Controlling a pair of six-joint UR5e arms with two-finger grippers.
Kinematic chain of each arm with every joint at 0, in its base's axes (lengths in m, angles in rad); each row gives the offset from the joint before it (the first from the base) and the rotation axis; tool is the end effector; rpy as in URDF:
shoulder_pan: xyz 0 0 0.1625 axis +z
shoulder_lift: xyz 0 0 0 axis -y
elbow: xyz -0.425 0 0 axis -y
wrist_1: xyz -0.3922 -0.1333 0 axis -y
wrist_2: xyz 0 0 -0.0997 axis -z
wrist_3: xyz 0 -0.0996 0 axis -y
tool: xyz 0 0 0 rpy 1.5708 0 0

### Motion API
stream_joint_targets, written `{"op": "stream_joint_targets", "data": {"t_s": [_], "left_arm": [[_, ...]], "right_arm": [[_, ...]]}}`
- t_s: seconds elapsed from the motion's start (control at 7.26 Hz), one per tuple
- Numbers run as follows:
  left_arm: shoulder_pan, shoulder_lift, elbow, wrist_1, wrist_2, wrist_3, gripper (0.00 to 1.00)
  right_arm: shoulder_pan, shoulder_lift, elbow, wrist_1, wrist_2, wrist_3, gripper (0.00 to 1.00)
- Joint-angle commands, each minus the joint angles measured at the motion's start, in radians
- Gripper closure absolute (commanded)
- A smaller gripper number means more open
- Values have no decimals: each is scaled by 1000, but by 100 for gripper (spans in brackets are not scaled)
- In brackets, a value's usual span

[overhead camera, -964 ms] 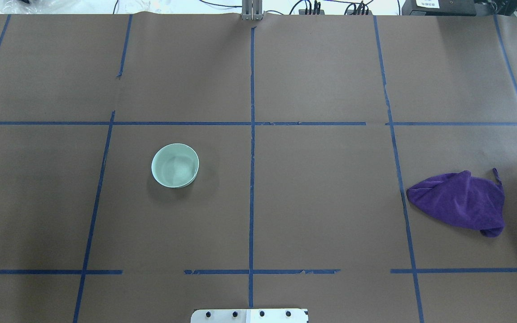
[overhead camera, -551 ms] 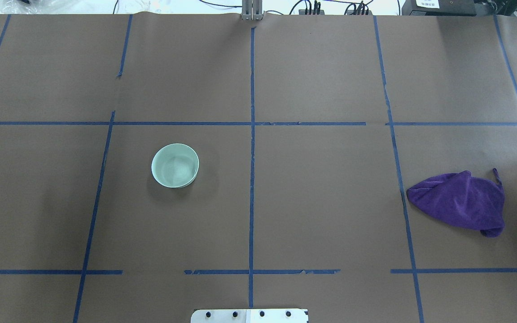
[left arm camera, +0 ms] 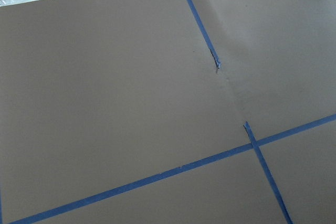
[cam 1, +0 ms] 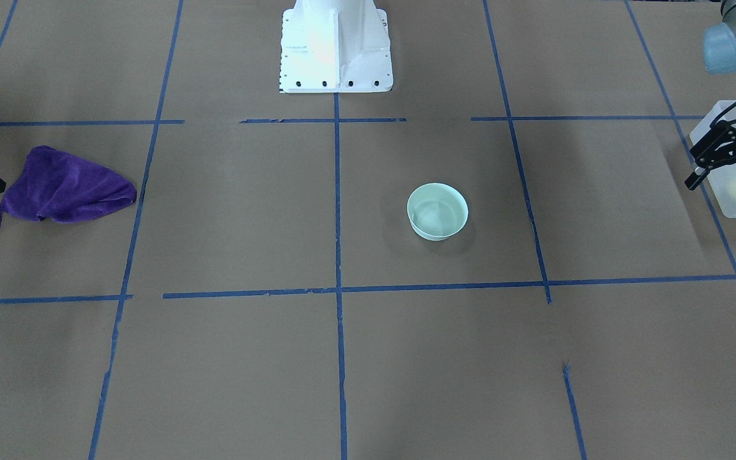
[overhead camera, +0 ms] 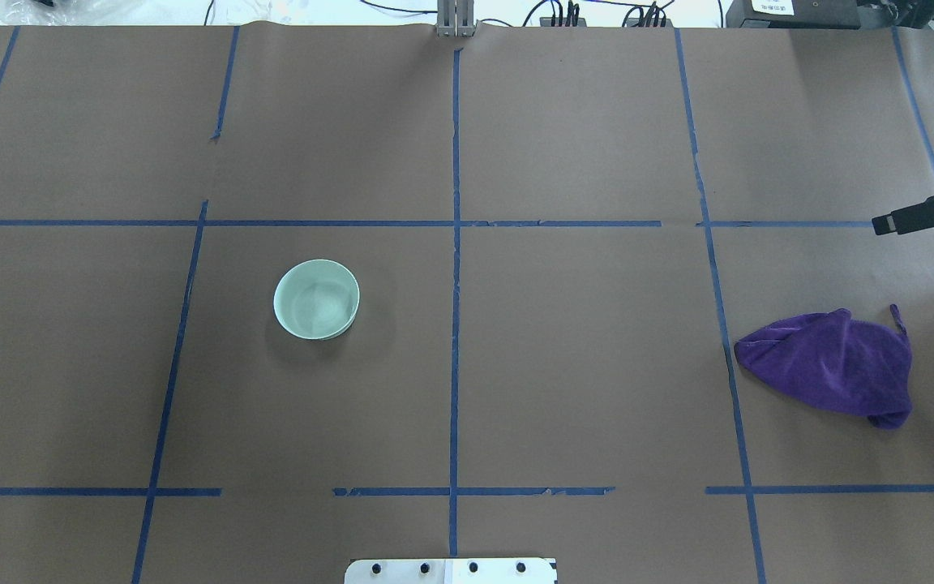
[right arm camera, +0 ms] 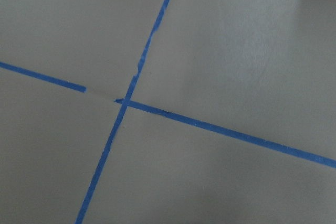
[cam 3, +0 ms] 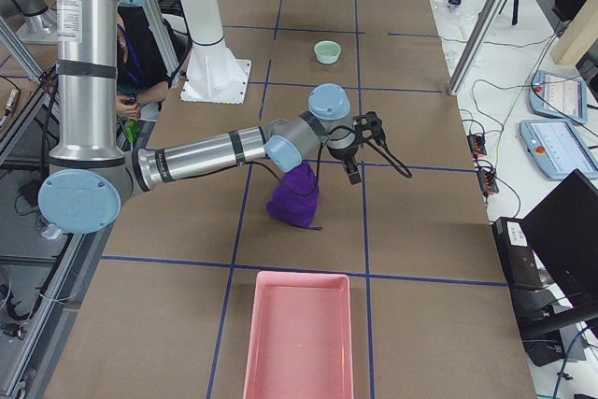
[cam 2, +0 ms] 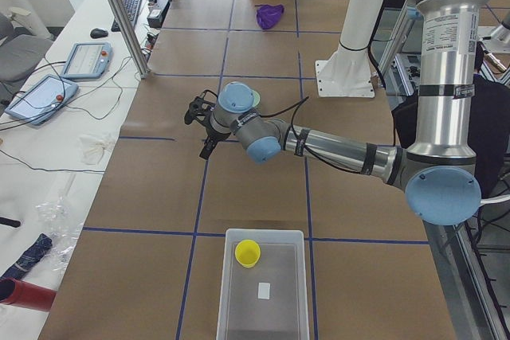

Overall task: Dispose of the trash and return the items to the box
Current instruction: 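Lower the right gripper onto the purple cloth and grasp it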

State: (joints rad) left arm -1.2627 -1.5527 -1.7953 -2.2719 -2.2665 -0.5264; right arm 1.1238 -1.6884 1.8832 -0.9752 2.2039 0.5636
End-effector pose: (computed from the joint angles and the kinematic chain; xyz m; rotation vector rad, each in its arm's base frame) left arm 0.0848 -0.4954 0.4756 0.5308 0.9397 0.1187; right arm -0.1327 -0.4489 0.4943 0.3770 -0.8922 -0.1427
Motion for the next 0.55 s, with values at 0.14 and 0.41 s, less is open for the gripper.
{"op": "stream_joint_targets", "data": {"t_s": [0.14,0.41], "left_arm": [[3,-17,-6,0,2,-4,0],[3,-20,-6,0,4,-4,0]], "right_arm": [[-289,-54,-65,116,-321,211,4],[-324,-28,-157,202,-351,262,20]]}}
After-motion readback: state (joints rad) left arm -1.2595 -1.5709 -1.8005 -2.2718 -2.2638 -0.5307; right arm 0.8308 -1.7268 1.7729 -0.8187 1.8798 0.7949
